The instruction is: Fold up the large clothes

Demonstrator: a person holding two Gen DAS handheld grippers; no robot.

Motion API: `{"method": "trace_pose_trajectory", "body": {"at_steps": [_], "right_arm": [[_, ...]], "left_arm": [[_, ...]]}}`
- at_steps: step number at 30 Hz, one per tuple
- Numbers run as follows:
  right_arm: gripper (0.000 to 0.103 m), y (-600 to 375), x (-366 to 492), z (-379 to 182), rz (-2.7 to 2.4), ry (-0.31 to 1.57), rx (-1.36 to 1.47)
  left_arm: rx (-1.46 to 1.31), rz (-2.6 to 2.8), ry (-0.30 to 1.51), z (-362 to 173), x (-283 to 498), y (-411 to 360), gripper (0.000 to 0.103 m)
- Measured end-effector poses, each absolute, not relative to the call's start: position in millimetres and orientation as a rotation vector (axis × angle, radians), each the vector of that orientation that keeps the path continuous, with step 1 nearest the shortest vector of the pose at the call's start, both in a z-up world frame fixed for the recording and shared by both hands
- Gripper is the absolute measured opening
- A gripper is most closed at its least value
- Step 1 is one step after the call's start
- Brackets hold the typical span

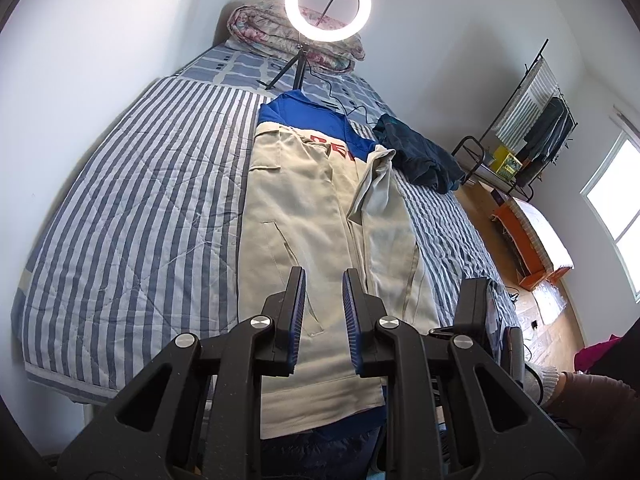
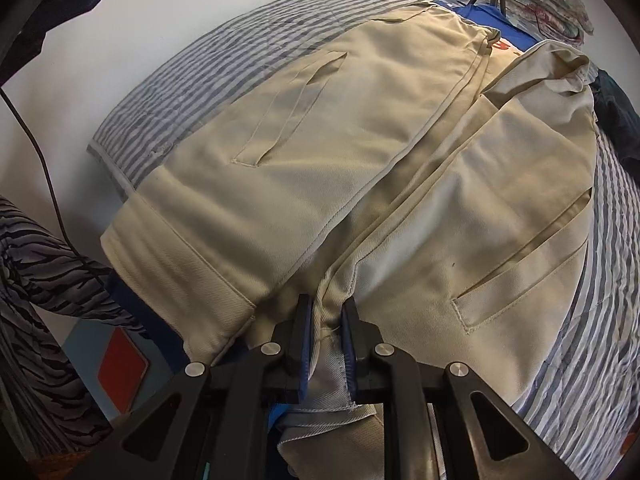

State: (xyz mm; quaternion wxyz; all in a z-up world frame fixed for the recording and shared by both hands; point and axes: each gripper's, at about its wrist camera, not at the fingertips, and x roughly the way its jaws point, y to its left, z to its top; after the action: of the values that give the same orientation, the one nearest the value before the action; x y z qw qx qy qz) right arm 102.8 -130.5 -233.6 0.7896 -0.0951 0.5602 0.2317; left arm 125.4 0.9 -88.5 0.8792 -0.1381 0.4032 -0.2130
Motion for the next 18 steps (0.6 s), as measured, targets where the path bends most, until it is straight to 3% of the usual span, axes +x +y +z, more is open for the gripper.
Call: {"method": "trace_pose_trajectory", "body": {"at_steps": [2, 6, 9, 11, 12, 18], "right_arm": [[0.023, -140.8, 103.1, -220.0, 0.537, 1.193, -0.149], [0.028, -159.6, 99.4, -177.4, 0.573, 1.097, -0.087], [0.039, -177.8, 108.8, -151.7, 0.526, 1.023, -0.039], [0.044, -191.0, 123.3, -139.4, 0.473, 0.983, -0.006], [0.044, -197.8, 131.0, -134.6, 0.444, 0.966, 0.006], [0.045, -237.9, 187.9, -115.9, 0.298, 0.921, 0.045]], "left_arm": [[-0.279, -0.446, 0.841, -87.1, 125.3, 0.8, 0.020], [-0.245, -0.448, 0.857, -79.9, 129.8, -1.7, 0.020], [-0.177, -0.416, 0.883, -77.2, 141.8, -6.0, 0.020], [-0.137, -0.405, 0.904, -79.0, 150.9, -8.6, 0.033], [-0.123, -0.397, 0.907, -80.4, 154.5, -9.3, 0.038], [-0.124, -0.401, 0.958, -99.1, 169.3, -10.3, 0.039]]}}
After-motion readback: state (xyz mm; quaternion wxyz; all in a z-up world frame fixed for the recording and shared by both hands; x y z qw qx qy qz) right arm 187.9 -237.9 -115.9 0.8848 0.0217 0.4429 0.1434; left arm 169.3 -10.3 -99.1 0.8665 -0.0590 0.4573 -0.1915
